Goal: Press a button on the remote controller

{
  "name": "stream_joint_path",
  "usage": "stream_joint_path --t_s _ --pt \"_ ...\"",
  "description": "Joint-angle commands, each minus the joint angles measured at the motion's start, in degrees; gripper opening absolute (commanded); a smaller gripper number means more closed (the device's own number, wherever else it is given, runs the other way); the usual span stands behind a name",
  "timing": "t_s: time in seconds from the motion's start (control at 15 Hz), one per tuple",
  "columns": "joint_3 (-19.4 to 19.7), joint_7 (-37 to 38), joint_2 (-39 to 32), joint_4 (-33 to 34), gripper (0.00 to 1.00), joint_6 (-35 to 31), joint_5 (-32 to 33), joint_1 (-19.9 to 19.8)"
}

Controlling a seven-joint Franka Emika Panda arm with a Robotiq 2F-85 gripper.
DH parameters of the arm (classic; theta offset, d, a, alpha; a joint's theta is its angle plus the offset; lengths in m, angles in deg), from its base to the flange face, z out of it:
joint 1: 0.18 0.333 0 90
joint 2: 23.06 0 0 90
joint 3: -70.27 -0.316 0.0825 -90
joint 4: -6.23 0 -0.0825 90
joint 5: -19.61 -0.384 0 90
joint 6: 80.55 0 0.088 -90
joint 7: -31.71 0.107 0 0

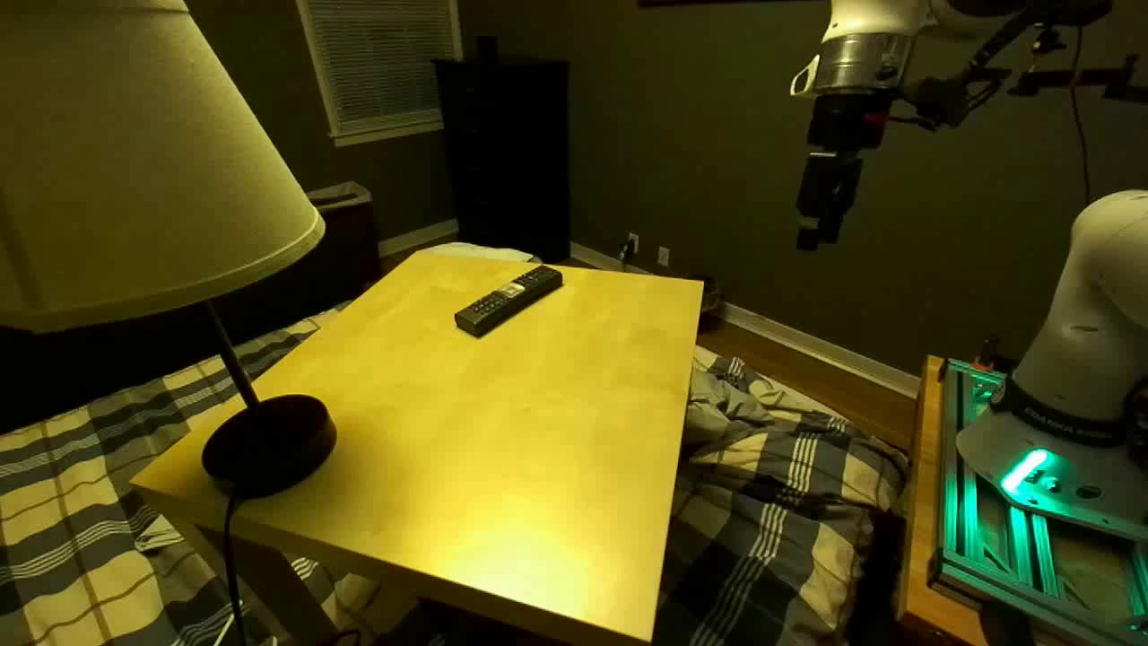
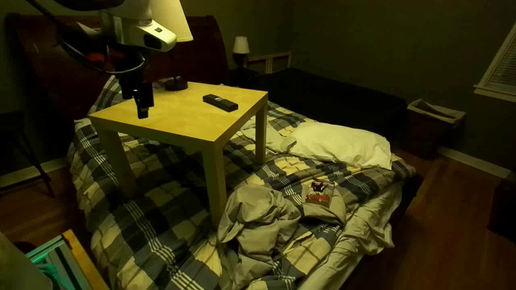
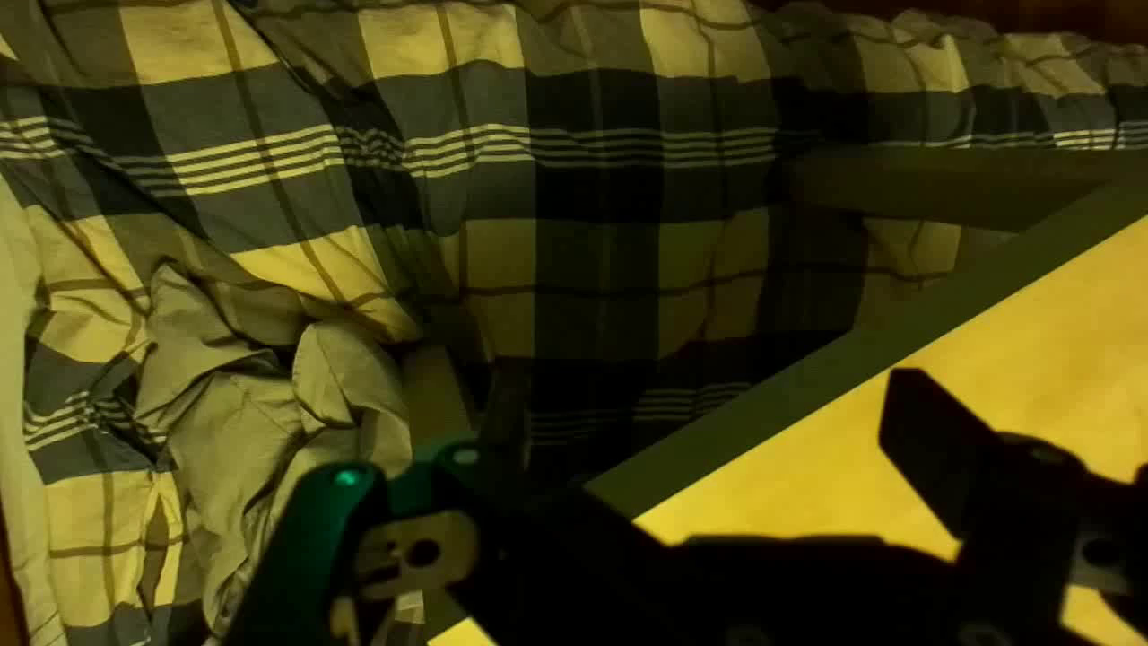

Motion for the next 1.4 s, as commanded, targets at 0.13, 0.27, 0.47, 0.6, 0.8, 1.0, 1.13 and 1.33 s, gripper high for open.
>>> stream_joint_path --t_s 0.13,0.27,0.47,0.6,0.8,1.0,1.13,1.33 --pt "-0.65 -0.37 0.03 0.13 1.0 0.28 -0.38 -0.82" --pt "-0.65 -0.37 0.03 0.13 1.0 0.28 -0.38 -0.82" --pt "-0.64 -0.37 0.03 0.13 1.0 0.28 -0.38 -0.82" --pt "-0.64 -0.37 0.03 0.13 1.0 0.28 -0.38 -0.82" --pt "-1.25 -2.21 -2.84 2.72 1.0 -0.74 1.75 -0.97" --pt "-1.6 -6.33 -8.68 8.47 1.0 -4.26 4.63 -0.87" --pt "-2.05 -8.34 -13.27 12.88 1.0 -7.13 6.8 -0.66" --pt "-3.34 -11.21 -20.08 18.64 1.0 -12.39 12.88 -0.8"
